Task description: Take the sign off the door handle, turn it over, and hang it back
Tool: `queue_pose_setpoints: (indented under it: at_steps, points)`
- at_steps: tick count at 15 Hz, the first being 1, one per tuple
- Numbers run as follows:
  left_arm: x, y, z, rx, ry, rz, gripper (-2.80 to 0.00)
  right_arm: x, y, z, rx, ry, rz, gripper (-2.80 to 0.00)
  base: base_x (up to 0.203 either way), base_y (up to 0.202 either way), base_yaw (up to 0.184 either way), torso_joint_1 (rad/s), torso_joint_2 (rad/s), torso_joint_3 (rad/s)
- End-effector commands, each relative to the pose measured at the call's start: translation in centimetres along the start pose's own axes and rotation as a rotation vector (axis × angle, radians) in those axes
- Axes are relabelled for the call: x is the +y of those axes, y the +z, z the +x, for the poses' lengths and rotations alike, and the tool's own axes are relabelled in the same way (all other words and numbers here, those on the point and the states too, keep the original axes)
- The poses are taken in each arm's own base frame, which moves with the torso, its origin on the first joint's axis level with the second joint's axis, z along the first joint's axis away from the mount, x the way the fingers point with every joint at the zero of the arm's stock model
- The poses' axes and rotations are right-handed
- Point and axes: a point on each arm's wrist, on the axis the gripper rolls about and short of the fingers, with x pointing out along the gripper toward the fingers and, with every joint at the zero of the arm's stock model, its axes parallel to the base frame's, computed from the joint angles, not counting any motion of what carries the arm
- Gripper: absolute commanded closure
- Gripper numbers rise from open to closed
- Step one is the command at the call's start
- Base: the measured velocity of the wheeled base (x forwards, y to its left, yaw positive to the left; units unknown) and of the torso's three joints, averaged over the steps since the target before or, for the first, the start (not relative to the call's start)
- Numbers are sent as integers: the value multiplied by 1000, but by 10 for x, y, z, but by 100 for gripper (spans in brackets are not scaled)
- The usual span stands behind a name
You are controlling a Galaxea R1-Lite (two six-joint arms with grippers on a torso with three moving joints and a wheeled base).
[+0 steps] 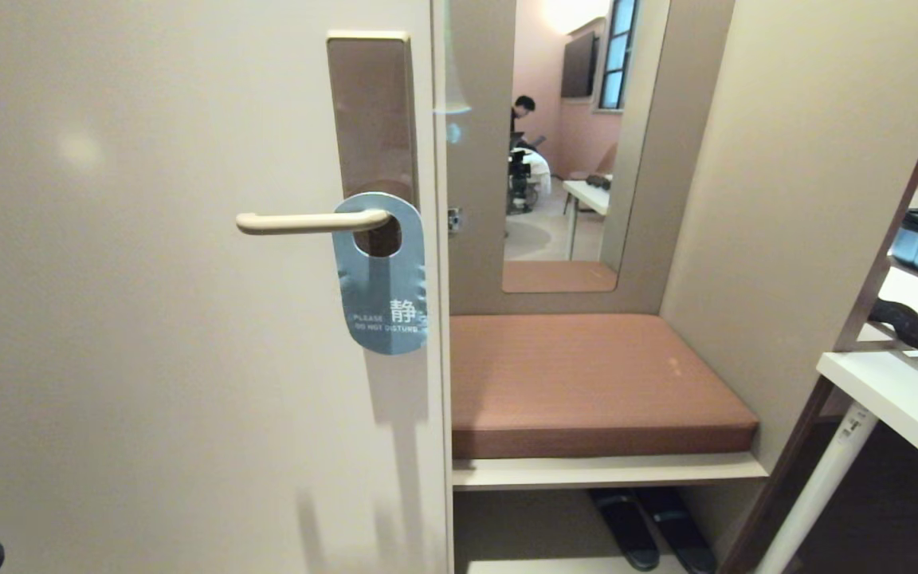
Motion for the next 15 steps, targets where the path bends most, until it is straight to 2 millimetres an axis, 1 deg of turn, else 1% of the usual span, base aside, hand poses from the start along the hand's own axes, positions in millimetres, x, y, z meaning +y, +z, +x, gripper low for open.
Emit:
queue_pose_setpoints:
  at_steps: [1,3,4,9,10,15]
  points:
    - [0,-8,-13,-46,-8,-1,0,0,0,0,0,1,-1,0,0,0,0,0,0,0]
    - [0,-16,-20,-43,-14,5,0,0,0,0,0,1,-1,0,0,0,0,0,0,0]
    - [0,-21,-21,-16,-11,7,0,0,0,0,0,1,-1,0,0,0,0,0,0,0]
    - [0,-34,-34,-83,-31,6,0,0,0,0,0,1,-1,0,0,0,0,0,0,0]
    - [0,-38,-36,-68,-41,5,0,0,0,0,0,1,-1,0,0,0,0,0,0,0]
    - [0,-39,-36,-65,-43,-5,0,0,0,0,0,0,-1,0,0,0,0,0,0,0]
